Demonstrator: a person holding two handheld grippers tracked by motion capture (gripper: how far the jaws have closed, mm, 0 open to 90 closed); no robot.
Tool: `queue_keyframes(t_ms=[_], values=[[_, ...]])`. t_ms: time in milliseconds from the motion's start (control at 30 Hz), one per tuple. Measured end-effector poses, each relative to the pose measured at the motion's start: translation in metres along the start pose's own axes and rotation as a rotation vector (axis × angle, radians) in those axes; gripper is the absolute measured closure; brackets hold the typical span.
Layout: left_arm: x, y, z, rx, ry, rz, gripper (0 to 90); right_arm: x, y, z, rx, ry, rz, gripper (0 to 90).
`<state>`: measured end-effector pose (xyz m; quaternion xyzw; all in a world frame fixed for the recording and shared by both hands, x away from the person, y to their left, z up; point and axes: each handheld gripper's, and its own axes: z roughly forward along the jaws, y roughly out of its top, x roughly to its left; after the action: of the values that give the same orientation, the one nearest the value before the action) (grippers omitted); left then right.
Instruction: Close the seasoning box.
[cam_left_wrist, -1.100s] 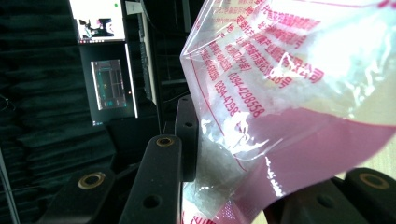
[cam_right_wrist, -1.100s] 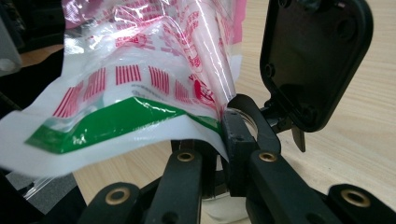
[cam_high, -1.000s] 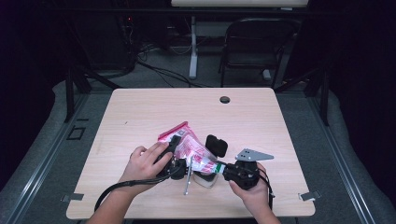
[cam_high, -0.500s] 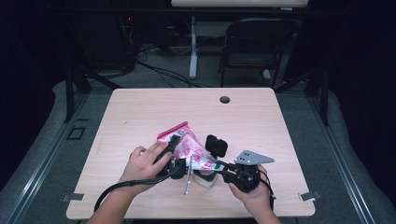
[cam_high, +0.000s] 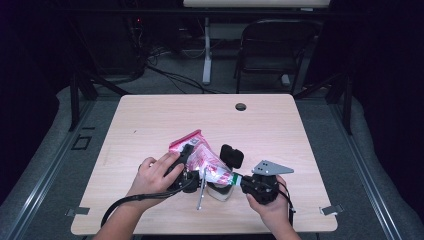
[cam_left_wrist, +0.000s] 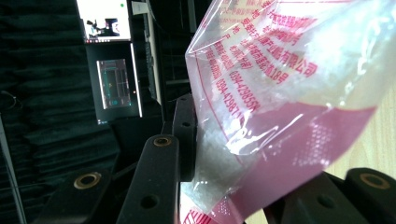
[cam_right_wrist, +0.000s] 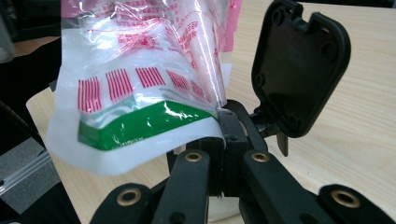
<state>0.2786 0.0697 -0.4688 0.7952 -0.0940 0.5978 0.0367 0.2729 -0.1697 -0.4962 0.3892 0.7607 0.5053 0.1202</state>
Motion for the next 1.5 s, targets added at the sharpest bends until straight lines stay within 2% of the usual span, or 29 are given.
queue_keyframes(t_ms=[233, 367, 533, 567, 833, 900, 1033, 1100, 1233, 1333, 1433, 1500], values=[[-0.001, 0.003, -0.003, -0.009, -0.007, 0.006, 75.1, -0.006, -0.003, 0.003, 0.013, -0.006, 0.030, 90.0], [-0.001, 0.005, -0.004, -0.022, 0.004, 0.014, 75.4, -0.009, -0.005, 0.005, 0.019, -0.004, 0.048, 90.0], [-0.002, 0.006, -0.005, -0.021, 0.006, 0.018, 76.0, -0.010, -0.006, 0.007, 0.027, 0.004, 0.054, 90.0], [-0.002, 0.007, -0.005, -0.024, 0.017, 0.031, 76.0, -0.010, -0.007, 0.007, 0.026, 0.001, 0.053, 90.0], [-0.004, 0.011, -0.006, -0.023, 0.033, 0.047, 76.2, -0.013, -0.008, 0.009, 0.025, 0.006, 0.066, 90.0], [-0.004, 0.011, -0.006, -0.025, 0.045, 0.062, 76.3, -0.013, -0.008, 0.009, 0.025, 0.005, 0.069, 90.0], [-0.005, 0.013, -0.006, -0.022, 0.053, 0.085, 76.3, -0.014, -0.009, 0.012, 0.034, 0.009, 0.073, 90.0], [-0.006, 0.013, -0.005, -0.013, 0.044, 0.082, 76.3, -0.014, -0.010, 0.013, 0.039, 0.005, 0.072, 90.0], [-0.006, 0.013, -0.004, -0.011, 0.050, 0.125, 76.3, -0.015, -0.009, 0.015, 0.039, 0.003, 0.071, 90.0], [-0.007, 0.012, -0.003, -0.005, 0.045, 0.182, 76.5, -0.015, -0.010, 0.015, 0.034, 0.001, 0.073, 90.0], [-0.008, 0.010, -0.002, 0.001, 0.029, 0.199, 76.7, -0.015, -0.009, 0.015, 0.034, 0.003, 0.072, 90.0], [-0.009, 0.009, -0.002, 0.002, 0.037, 0.213, 76.8, -0.015, -0.009, 0.016, 0.035, 0.003, 0.069, 90.0]])
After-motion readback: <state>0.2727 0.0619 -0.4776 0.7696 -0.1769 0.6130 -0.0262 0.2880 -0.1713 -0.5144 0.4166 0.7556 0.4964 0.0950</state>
